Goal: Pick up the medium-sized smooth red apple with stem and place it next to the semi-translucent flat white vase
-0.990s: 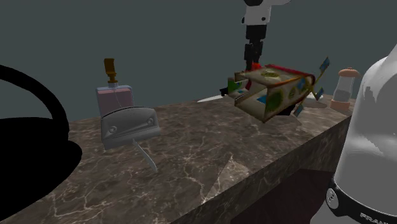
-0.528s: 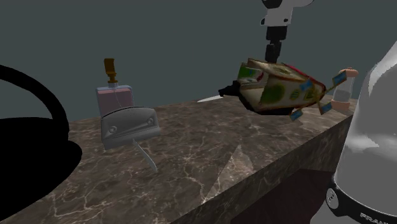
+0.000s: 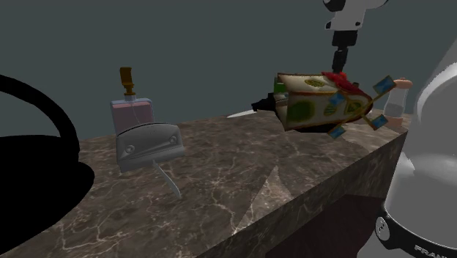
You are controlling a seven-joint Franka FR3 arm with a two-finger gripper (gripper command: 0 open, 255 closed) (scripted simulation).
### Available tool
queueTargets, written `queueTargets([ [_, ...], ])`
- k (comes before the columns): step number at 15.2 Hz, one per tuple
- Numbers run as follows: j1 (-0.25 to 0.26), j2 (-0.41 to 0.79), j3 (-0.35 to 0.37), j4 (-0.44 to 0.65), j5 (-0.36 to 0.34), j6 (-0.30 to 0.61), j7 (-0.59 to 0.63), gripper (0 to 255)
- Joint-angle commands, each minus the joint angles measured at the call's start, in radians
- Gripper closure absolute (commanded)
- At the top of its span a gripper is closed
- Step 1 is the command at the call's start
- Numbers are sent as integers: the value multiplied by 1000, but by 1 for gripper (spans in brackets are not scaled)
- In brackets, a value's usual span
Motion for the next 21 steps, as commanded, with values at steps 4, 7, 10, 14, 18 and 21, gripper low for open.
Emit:
queueTargets([
  [4, 4, 111, -143, 73, 105, 25, -191, 255],
  [7, 7, 131, -155, 44, 121, 67, -203, 255],
  [10, 10, 155, -167, 16, 144, 108, -219, 255],
  [14, 15, 194, -183, -17, 184, 163, -248, 255],
  [18, 17, 242, -195, -48, 239, 218, -287, 255],
  [21, 14, 283, -198, -67, 290, 256, -323, 255],
])
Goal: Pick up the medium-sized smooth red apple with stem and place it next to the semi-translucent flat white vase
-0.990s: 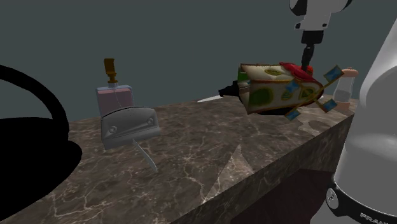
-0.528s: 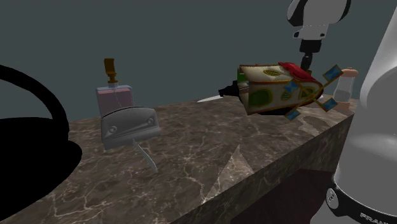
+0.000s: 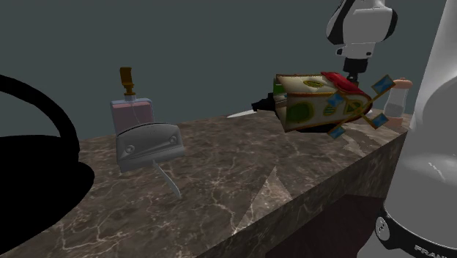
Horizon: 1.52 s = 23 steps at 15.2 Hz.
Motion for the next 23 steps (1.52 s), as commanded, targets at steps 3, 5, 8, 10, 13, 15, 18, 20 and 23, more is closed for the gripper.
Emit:
queueTargets([
  [3, -10, 58, 5, -23, 76, 50, -53, 255],
  [5, -21, 89, 14, -33, 117, 73, -82, 255],
  [8, -36, 121, 29, -43, 163, 97, -114, 255],
  [10, -37, 121, 30, -43, 163, 97, -113, 255],
  [13, -37, 121, 30, -43, 163, 97, -113, 255],
  [15, -37, 121, 30, -43, 163, 97, -113, 255],
  [18, -37, 121, 30, -43, 163, 97, -113, 0],
  [20, -37, 121, 30, -43, 163, 97, -113, 0],
  [23, 10, 27, -12, -32, 36, 44, -25, 0],
])
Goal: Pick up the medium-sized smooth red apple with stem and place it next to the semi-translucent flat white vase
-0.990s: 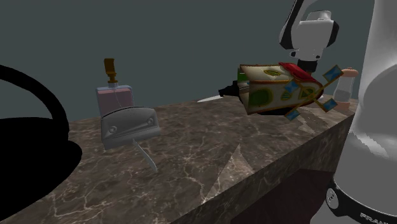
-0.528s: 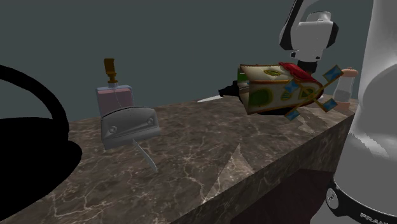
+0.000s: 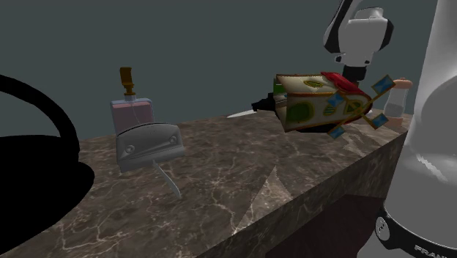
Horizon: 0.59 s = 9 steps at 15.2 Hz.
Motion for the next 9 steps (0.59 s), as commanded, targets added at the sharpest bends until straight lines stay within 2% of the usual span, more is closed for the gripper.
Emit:
queueTargets([
  [1, 32, -85, -23, 15, -117, -53, 82, 0],
  [2, 34, -122, -19, 23, -162, -79, 115, 0],
  [9, 25, -121, -11, 23, -161, -78, 114, 0],
])
